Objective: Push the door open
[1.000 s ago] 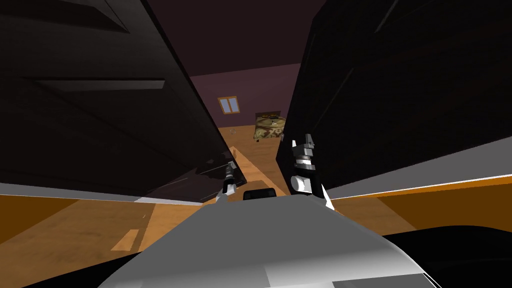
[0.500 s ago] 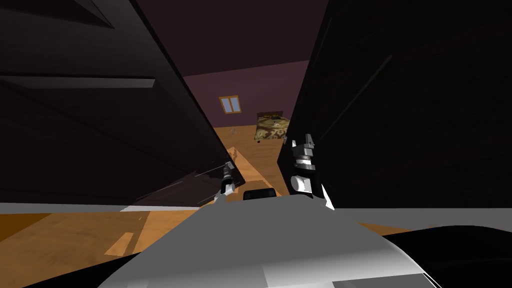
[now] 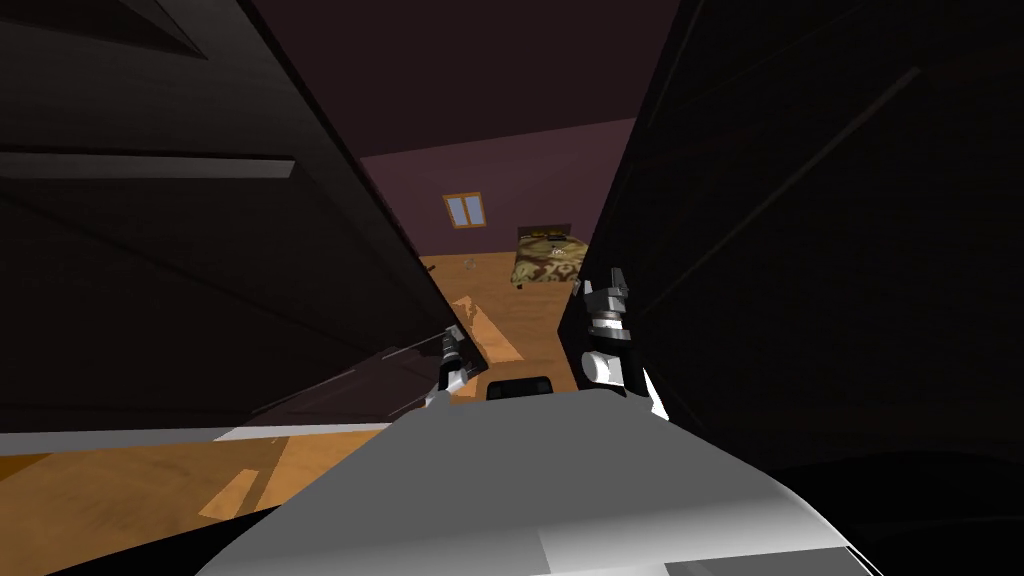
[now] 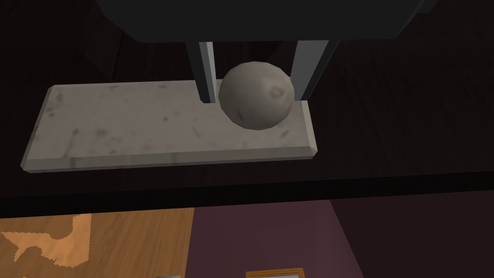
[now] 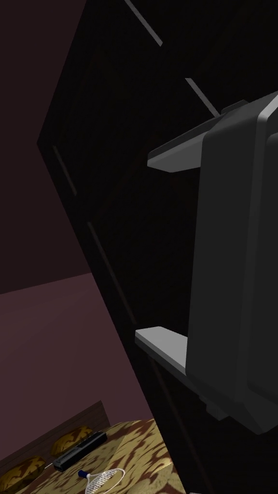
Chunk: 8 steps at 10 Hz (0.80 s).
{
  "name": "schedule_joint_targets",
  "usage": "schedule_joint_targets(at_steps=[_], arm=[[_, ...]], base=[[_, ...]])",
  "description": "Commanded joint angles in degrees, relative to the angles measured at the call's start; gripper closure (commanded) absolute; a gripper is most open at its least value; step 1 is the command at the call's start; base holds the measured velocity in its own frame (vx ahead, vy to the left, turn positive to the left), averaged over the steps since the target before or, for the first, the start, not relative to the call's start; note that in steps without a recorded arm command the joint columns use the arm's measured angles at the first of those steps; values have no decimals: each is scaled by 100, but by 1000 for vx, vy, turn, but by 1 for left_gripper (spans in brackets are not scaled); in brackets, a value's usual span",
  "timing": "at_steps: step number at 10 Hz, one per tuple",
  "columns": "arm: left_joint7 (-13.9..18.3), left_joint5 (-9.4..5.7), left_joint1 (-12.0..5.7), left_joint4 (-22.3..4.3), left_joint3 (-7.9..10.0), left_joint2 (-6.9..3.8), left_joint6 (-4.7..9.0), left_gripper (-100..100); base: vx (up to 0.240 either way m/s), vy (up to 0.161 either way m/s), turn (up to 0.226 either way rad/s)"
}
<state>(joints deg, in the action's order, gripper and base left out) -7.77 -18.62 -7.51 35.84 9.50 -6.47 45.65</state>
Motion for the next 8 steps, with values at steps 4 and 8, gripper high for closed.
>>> schedule_joint_targets(at_steps=[4, 8], arm=[[-28, -109, -37, -93, 171, -71, 80, 100], [-120, -264, -22, -113, 389, -114, 103, 100]], base=[[136, -20, 36], [210, -7, 45]])
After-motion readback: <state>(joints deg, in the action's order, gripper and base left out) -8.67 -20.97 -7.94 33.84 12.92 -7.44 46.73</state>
